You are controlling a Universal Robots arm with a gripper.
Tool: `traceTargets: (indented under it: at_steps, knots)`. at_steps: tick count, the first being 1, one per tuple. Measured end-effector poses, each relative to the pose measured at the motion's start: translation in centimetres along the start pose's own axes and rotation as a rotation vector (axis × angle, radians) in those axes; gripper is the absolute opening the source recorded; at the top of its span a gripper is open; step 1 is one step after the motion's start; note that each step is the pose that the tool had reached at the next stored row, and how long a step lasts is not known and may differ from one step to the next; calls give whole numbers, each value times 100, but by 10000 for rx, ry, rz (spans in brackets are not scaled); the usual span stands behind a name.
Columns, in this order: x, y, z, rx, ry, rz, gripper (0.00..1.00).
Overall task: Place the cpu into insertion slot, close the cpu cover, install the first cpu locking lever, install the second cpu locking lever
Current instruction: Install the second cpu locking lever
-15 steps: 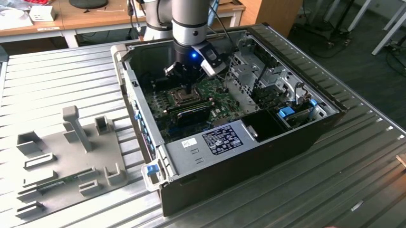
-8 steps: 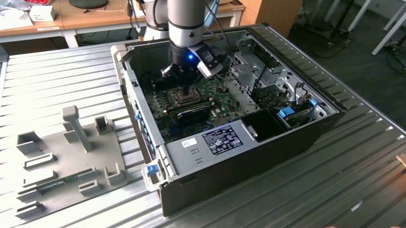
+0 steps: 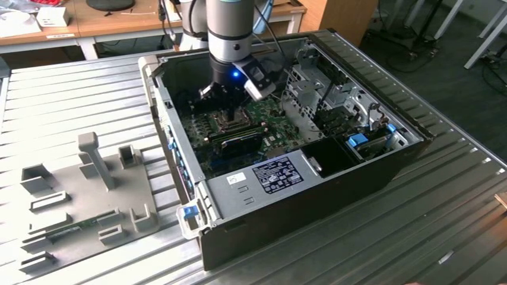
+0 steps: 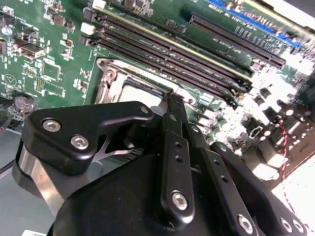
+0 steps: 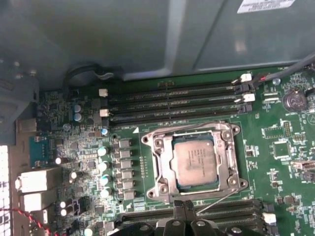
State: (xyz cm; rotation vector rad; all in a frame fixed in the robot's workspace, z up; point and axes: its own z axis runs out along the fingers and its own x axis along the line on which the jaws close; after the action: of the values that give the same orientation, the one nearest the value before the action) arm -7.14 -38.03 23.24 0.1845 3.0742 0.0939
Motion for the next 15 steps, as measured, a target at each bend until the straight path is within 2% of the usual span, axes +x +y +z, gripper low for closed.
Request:
traceTargets:
  at_steps: [6,15]
  knots:
    - [18,-32,17,-3,-1,0,11]
    - [87,-50,104,-2,1,-16,11]
